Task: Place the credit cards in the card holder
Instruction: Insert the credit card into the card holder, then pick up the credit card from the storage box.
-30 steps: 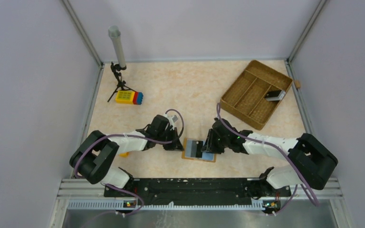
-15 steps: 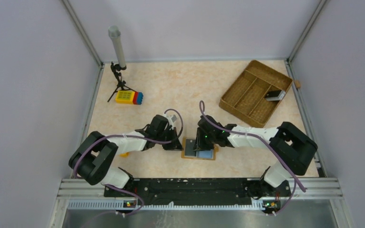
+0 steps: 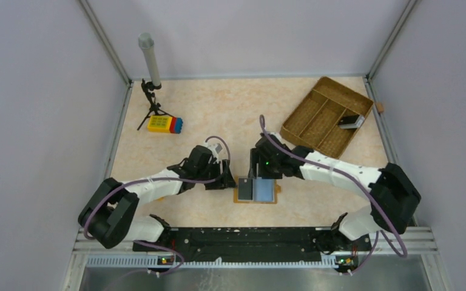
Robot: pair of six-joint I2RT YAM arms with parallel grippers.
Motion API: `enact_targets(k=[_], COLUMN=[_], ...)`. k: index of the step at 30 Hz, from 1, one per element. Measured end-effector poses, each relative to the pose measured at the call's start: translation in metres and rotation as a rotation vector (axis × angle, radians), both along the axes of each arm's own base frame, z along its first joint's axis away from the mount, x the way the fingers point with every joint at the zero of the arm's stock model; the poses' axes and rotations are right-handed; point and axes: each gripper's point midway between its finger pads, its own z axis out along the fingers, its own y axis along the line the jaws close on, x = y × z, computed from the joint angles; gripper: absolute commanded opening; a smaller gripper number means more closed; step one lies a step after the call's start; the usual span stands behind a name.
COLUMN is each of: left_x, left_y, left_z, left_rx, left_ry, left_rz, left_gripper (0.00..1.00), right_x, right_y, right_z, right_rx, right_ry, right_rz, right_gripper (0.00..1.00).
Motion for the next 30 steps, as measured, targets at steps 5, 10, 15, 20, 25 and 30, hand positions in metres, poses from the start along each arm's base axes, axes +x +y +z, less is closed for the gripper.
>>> enact_targets(k=[5,10,15,20,25,30], left_x=[0.012,0.032,0.065,0.093,0.095,0.091], left_y=[0.018,0.036,0.054,0.078,0.094,0.101], left_z=[0.013,0.048,0.118,0.174,0.167,0.147], left_rx=[0.072,0.151,0.172,0.246,0.339,0.384], left_ry=[-0.040,-0.106,-0.258,-0.429,-0.453,-0.416], left_rz=[0.044,0.067,0.085,0.129,0.134,0.120], left_gripper=[0.99,0.99,0.99,0.99,0.99,0.99], right_x=[0.049,0.099,0.133,0.148,0.178,0.208], right_y=[-0.049,-0.131,-0.236,-0.322,-0.372,-0.407], right_z=[0.051,0.080,0.086,0.085,0.065,0.034], right_rx=[-0.030,-0.133,-0.196,-0.258,-0.326,-0.368], right_ry=[-0.125,-0.193,-0.199,-0.184,-0.137,-0.072], right_rz=[-0.104,-0.268,-0.503,-0.695,-0.762,-0.775], right_gripper=[0.77,0.79,0.80,0.80,0.81,0.81])
